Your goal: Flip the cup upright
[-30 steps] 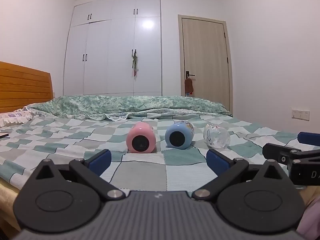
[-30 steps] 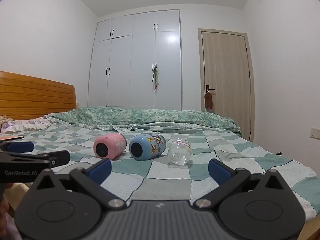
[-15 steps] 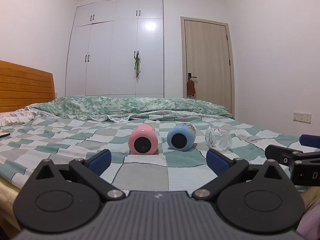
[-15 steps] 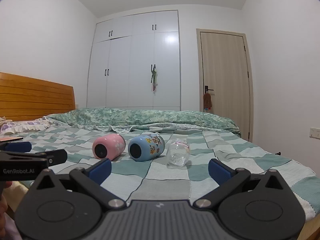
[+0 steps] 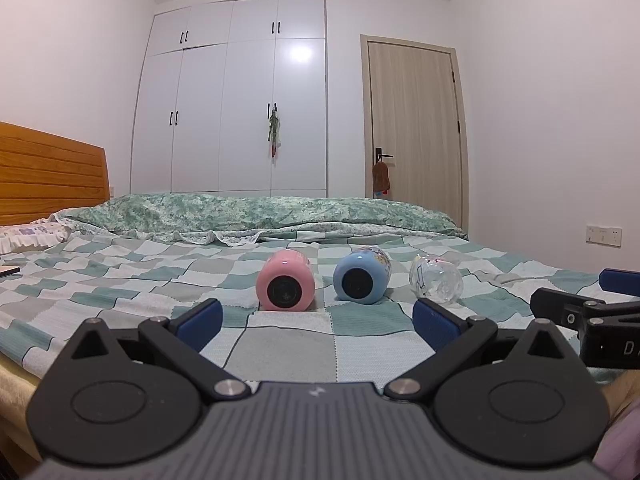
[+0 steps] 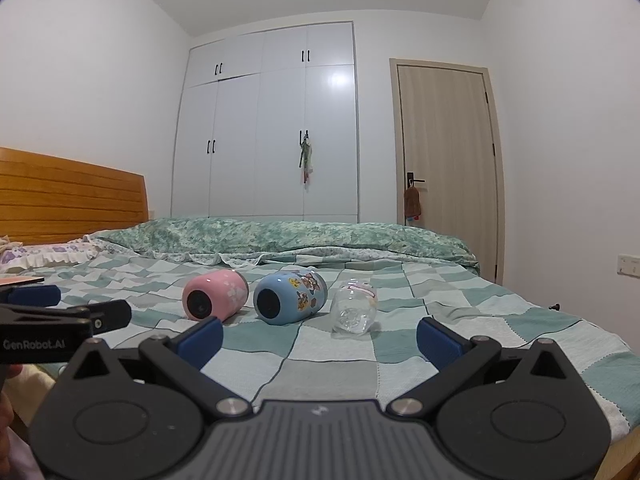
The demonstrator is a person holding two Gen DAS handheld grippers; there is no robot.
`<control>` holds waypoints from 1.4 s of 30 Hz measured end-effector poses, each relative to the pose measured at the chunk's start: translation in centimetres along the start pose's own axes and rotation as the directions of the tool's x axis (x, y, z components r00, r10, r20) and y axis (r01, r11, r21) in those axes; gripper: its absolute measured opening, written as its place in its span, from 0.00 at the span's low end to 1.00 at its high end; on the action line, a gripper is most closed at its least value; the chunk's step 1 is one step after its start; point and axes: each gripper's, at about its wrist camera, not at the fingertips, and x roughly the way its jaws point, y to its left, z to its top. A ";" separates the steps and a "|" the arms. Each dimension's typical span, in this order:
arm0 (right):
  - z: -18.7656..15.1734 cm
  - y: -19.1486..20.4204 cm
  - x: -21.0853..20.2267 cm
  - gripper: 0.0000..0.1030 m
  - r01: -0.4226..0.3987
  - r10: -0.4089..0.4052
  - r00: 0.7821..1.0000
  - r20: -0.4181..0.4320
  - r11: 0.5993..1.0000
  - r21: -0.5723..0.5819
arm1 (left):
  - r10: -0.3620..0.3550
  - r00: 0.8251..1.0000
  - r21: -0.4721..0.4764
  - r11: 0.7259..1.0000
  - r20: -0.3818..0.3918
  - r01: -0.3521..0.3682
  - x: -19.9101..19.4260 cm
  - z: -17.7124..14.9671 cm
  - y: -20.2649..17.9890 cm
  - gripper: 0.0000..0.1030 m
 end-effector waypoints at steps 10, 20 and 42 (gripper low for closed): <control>-0.1 0.0 0.1 1.00 0.000 0.000 1.000 0.002 1.000 0.001 | -0.003 1.000 -0.001 1.000 0.005 0.003 -0.1 0.0 0.0 1.00; 0.1 -0.2 0.0 1.00 0.000 0.000 1.000 0.002 1.000 0.003 | -0.012 1.000 -0.005 1.000 0.009 0.012 -0.4 0.1 0.1 1.00; 0.2 -0.1 0.5 1.00 0.005 -0.004 1.000 -0.012 1.000 0.003 | -0.012 1.000 -0.035 0.999 -0.007 0.011 0.1 0.9 0.6 1.00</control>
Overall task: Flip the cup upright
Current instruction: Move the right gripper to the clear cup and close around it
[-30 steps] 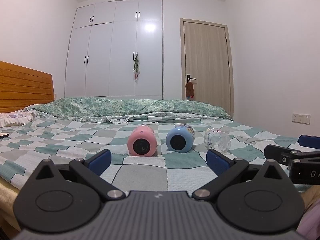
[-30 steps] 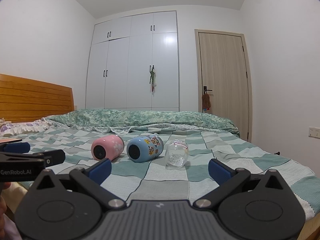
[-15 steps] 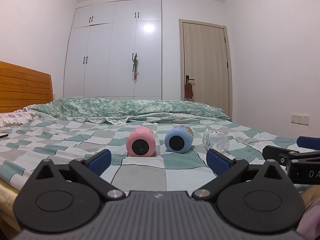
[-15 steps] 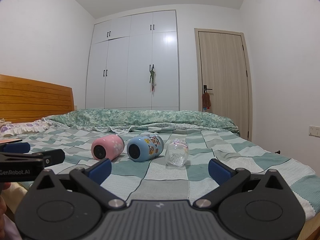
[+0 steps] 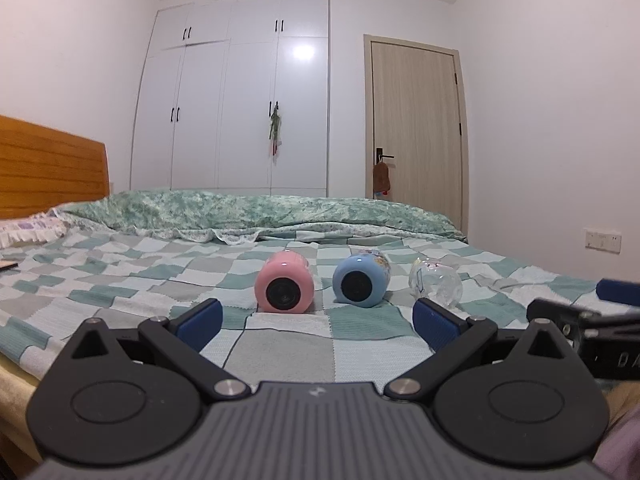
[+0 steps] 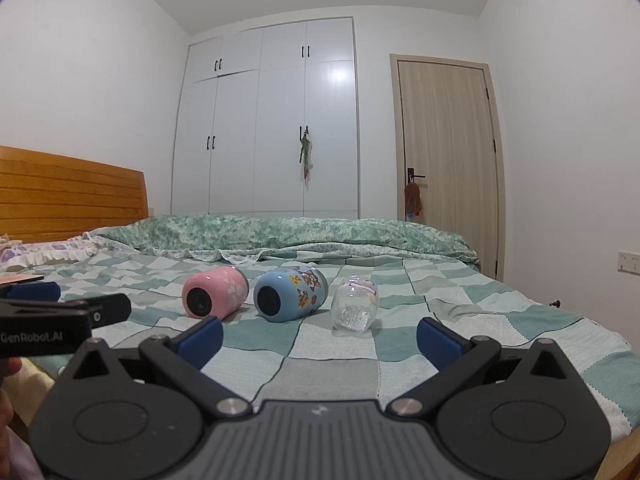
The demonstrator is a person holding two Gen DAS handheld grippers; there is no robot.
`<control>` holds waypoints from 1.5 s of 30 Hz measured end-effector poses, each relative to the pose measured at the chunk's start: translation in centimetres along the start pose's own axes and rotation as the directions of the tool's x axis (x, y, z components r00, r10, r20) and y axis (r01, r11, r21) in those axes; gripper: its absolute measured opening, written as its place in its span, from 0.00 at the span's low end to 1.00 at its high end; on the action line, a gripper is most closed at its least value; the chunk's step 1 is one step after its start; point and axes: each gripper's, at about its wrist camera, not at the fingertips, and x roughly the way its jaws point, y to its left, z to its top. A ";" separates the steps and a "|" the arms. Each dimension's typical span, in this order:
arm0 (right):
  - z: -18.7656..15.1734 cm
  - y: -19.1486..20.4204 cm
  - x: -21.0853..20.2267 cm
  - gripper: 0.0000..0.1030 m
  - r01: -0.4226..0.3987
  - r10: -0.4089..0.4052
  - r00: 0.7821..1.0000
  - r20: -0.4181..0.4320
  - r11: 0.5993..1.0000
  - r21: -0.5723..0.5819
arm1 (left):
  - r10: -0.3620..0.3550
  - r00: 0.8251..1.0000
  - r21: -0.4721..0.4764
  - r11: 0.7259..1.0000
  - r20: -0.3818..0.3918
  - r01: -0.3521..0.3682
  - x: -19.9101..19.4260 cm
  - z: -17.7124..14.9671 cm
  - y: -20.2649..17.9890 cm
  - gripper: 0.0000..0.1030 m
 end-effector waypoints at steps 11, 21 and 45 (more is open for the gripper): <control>4.9 -0.3 5.1 1.00 -0.010 0.010 1.000 -0.013 1.000 -0.015 | -0.020 0.999 0.002 1.000 0.025 0.020 4.9 5.1 0.2 1.00; 8.9 -2.1 16.5 1.00 -0.001 -0.014 0.969 -0.246 0.998 -0.058 | -0.042 0.996 0.045 0.998 -0.084 0.046 14.0 8.1 0.2 1.00; 7.0 -5.5 29.2 0.63 -0.069 0.080 0.747 -0.660 0.997 0.042 | -0.066 0.947 0.099 0.990 -0.313 0.102 22.3 6.1 -0.4 1.00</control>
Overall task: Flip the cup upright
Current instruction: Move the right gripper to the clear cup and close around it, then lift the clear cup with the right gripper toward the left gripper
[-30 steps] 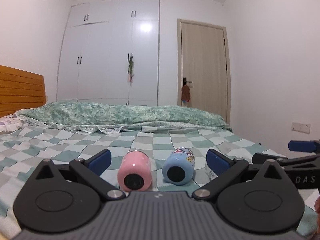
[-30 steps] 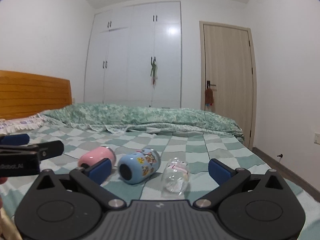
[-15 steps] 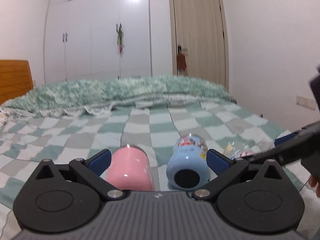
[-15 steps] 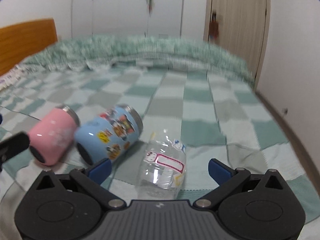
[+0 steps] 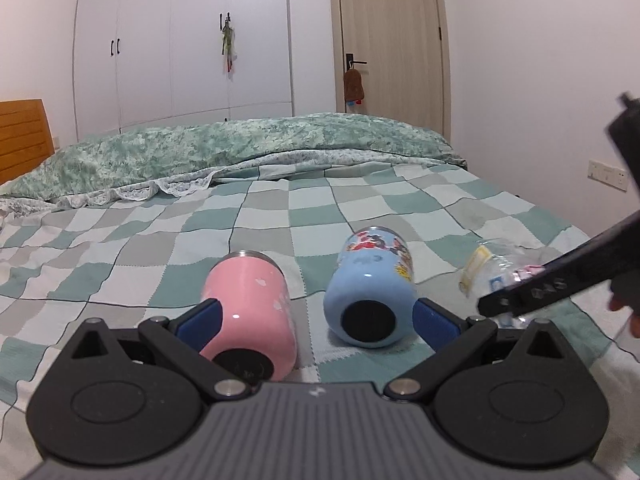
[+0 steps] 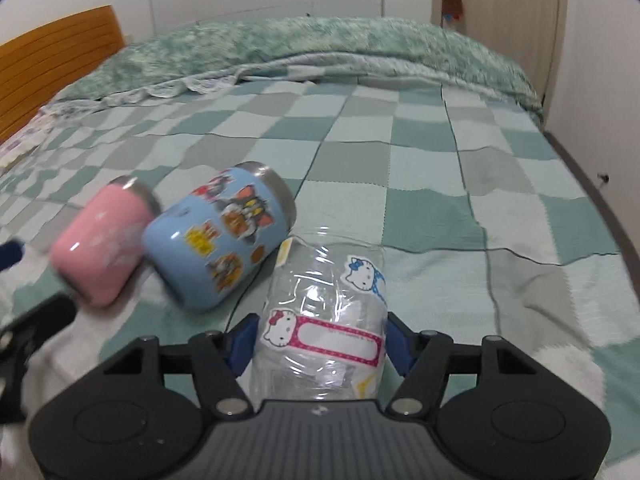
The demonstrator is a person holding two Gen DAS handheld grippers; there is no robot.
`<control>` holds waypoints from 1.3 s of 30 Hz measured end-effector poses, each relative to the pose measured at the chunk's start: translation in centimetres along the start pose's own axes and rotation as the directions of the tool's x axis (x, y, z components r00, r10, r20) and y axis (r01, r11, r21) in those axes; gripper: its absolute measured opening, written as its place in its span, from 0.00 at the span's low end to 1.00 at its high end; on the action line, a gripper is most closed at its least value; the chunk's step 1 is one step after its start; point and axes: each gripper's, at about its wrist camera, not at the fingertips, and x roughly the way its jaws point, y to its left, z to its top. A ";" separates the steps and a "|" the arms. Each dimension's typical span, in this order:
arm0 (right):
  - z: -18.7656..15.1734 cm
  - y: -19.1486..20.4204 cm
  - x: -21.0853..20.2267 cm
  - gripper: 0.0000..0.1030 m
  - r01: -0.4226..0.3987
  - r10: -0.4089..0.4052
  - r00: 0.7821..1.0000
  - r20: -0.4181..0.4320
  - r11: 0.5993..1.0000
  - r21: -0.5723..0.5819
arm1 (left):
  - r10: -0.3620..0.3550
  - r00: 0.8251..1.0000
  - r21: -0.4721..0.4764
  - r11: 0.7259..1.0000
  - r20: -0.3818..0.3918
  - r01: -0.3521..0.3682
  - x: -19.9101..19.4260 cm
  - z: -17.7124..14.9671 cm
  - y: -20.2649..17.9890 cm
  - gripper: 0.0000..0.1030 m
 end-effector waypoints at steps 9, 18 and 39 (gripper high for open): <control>-5.9 -0.3 -7.6 0.63 -0.025 0.025 1.000 -0.018 1.000 -0.009 | -0.031 0.999 0.016 0.999 -0.016 0.031 -6.2 -1.2 -2.8 1.00; -11.2 0.2 -8.4 0.64 -0.012 0.012 0.998 -0.066 1.000 0.003 | -0.034 0.997 0.005 0.999 -0.067 0.035 -10.0 -3.6 -4.8 1.00; -15.8 -8.5 -15.9 1.00 -0.024 0.005 0.967 0.255 0.997 0.072 | -0.046 0.982 0.091 0.994 -0.182 0.064 -9.9 -2.6 -14.5 1.00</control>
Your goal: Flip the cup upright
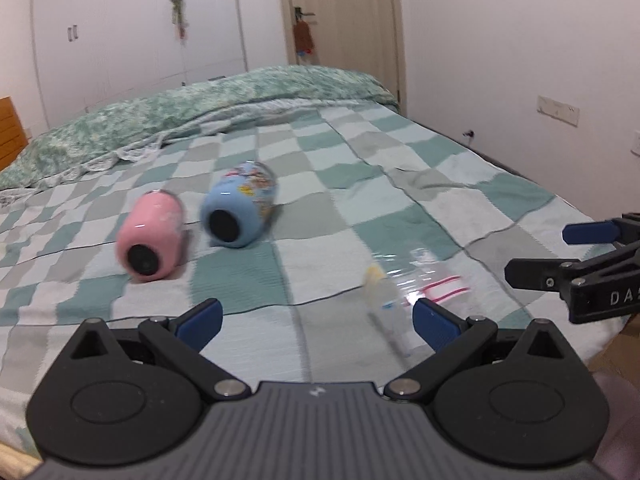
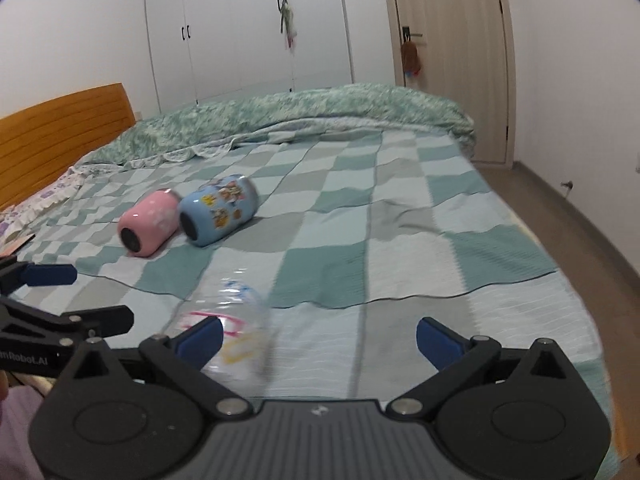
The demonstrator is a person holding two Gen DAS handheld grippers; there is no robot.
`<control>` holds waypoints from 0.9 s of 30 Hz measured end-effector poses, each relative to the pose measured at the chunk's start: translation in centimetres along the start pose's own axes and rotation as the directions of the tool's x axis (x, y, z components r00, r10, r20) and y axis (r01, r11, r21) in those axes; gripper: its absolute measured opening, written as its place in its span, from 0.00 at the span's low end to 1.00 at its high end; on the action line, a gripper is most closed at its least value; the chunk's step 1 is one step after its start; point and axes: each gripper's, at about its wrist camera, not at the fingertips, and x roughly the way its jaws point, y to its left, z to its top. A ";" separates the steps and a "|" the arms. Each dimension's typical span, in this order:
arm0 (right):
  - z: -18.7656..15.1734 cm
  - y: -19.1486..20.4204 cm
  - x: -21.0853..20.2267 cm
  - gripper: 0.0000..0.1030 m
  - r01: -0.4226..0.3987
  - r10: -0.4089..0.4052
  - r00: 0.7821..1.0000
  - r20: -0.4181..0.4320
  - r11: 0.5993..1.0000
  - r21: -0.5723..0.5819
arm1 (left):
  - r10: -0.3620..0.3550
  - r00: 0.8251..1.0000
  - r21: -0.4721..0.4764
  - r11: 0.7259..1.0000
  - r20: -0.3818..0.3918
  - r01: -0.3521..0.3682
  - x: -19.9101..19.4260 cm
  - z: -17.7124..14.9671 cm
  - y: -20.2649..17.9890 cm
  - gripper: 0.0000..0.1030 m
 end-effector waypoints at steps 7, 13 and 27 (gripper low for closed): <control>-0.3 -4.2 0.7 1.00 0.028 -0.028 0.999 0.034 1.000 -0.001 | -0.067 0.991 -0.032 0.997 -0.117 0.063 3.3 2.9 -3.4 1.00; -0.4 -6.5 2.7 1.00 0.016 -0.017 1.000 0.027 1.000 0.021 | -0.072 0.952 -0.158 0.987 -0.296 0.026 8.0 4.7 -4.0 1.00; 0.0 -7.5 4.8 1.00 -0.054 0.054 0.998 0.021 0.999 0.000 | -0.067 0.939 -0.237 0.971 -0.336 -0.016 10.7 6.1 -4.3 0.65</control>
